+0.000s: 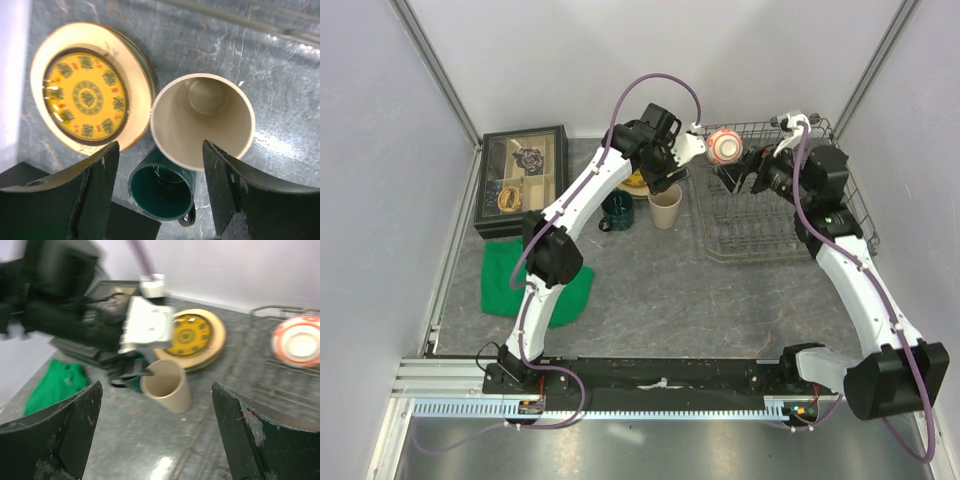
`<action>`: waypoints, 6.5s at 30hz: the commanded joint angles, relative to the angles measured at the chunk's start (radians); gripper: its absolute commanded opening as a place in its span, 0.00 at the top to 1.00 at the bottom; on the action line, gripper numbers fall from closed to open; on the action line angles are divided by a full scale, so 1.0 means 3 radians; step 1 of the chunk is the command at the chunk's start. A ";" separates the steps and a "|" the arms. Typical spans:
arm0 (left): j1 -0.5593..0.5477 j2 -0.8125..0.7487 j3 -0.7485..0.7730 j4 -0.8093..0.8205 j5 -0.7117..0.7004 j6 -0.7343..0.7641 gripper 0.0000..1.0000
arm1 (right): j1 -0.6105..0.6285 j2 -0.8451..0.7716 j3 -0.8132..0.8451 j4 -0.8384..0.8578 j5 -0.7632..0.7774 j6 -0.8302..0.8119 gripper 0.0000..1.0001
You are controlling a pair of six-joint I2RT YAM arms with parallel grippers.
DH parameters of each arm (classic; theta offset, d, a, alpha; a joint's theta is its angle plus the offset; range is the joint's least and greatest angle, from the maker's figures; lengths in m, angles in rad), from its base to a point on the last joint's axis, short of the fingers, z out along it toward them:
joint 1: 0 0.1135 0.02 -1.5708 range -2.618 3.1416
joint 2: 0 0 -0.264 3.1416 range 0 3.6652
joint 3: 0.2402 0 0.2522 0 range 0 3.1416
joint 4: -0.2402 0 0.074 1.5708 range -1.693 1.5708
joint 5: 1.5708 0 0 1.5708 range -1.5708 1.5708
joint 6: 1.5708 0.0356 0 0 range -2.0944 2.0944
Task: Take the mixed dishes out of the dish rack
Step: Place the cup at the center of the board, then pick up the bowl from the dish rack.
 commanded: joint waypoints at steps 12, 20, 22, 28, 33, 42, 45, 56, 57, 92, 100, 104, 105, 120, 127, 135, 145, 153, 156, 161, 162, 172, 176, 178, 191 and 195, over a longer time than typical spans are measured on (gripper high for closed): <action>-0.0014 -0.0944 -0.0717 0.0632 0.0237 -0.0418 0.06 | -0.0003 0.1759 0.1221 0.0002 0.1622 -0.0819 0.02; 0.0052 -0.1312 -0.1300 0.1016 0.0109 -0.0443 0.05 | 0.0109 0.2597 0.1575 0.0385 0.2097 -0.1157 0.02; 0.0088 -0.1338 -0.1361 0.1042 0.0119 -0.0438 0.05 | 0.0135 0.2736 0.1692 0.0427 0.2184 -0.1233 0.02; 0.0154 -0.1353 -0.1535 0.1108 0.0109 -0.0397 0.05 | 0.0135 0.3237 0.2091 0.0340 0.2271 -0.1351 0.02; 0.0170 -0.1343 -0.1602 0.1149 0.0109 -0.0392 0.05 | 0.0140 0.3462 0.2265 0.0324 0.2384 -0.1449 0.02; 0.0170 -0.1318 -0.1628 0.1149 0.0120 -0.0408 0.05 | 0.0135 0.3636 0.2327 0.0386 0.2415 -0.1587 0.02; 0.0170 -0.1318 -0.1633 0.1154 0.0120 -0.0413 0.05 | 0.0140 0.3687 0.2362 0.0411 0.2425 -0.1607 0.02; 0.0170 -0.1302 -0.1658 0.1154 0.0094 -0.0402 0.05 | 0.0135 0.3841 0.2567 0.0325 0.2379 -0.1597 0.06; 0.0170 -0.1302 -0.1663 0.1154 0.0089 -0.0402 0.05 | 0.0140 0.3846 0.2567 0.0324 0.2374 -0.1607 0.07; 0.0170 -0.1262 -0.1740 0.1149 0.0104 -0.0423 0.05 | -0.0090 0.3907 0.2628 0.0233 0.1638 -0.1290 0.26; 0.0170 -0.1251 -0.1755 0.1149 0.0125 -0.0423 0.05 | -0.0090 0.3933 0.2649 0.0181 0.1607 -0.1300 0.34; 0.0170 -0.1246 -0.1750 0.1149 0.0140 -0.0423 0.05 | -0.0090 0.3938 0.2639 0.0176 0.1622 -0.1305 0.35; 0.0170 -0.1246 -0.1750 0.1154 0.0135 -0.0428 0.05 | -0.0090 0.3943 0.2634 0.0176 0.1627 -0.1305 0.35; 0.0170 -0.1282 -0.1796 0.1144 0.0165 -0.0438 0.05 | -0.0070 0.3887 0.2491 0.0166 0.1704 -0.1336 0.38; 0.0170 -0.1302 -0.1827 0.1144 0.0166 -0.0433 0.05 | -0.0049 0.3871 0.2444 0.0166 0.1719 -0.1346 0.42; 0.0170 -0.1302 -0.1847 0.1154 0.0166 -0.0433 0.05 | -0.0034 0.3815 0.2388 0.0156 0.1755 -0.1367 0.54; 0.0170 -0.1333 -0.1761 0.1149 0.0176 -0.0438 0.05 | -0.0008 0.3626 0.2383 0.0089 0.1781 -0.1403 0.83; 0.0170 -0.1353 -0.1740 0.1149 0.0191 -0.0438 0.05 | -0.0008 0.3468 0.2419 0.0013 0.1781 -0.1362 0.94; 0.0170 -0.1359 -0.1740 0.1149 0.0196 -0.0438 0.05 | -0.0008 0.3432 0.2439 -0.0003 0.1781 -0.1357 0.96; 0.0170 -0.1369 -0.1740 0.1149 0.0206 -0.0448 0.05 | -0.0003 0.3406 0.2495 -0.0028 0.1801 -0.1362 0.98; 0.0170 -0.1374 -0.1740 0.1144 0.0206 -0.0448 0.05 | -0.0008 0.3416 0.2511 -0.0033 0.1801 -0.1362 0.98; 0.0170 -0.1359 -0.1740 0.1154 0.0212 -0.0448 0.05 | -0.0008 0.3401 0.2588 -0.0074 0.1796 -0.1377 1.00; 0.0170 -0.1354 -0.1740 0.1149 0.0207 -0.0454 0.05 | -0.0003 0.3350 0.2593 -0.0074 0.1801 -0.1397 1.00; 0.0170 -0.1354 -0.1735 0.1154 0.0212 -0.0454 0.05 | -0.0008 0.3309 0.2593 -0.0074 0.1801 -0.1403 1.00; 0.0170 -0.1379 -0.1664 0.1149 0.0247 -0.0454 0.05 | -0.0019 0.3053 0.2491 -0.0212 0.1776 -0.1377 1.00; 0.0170 -0.1364 -0.1633 0.1149 0.0263 -0.0454 0.05 | -0.0029 0.2997 0.2445 -0.0274 0.1730 -0.1357 1.00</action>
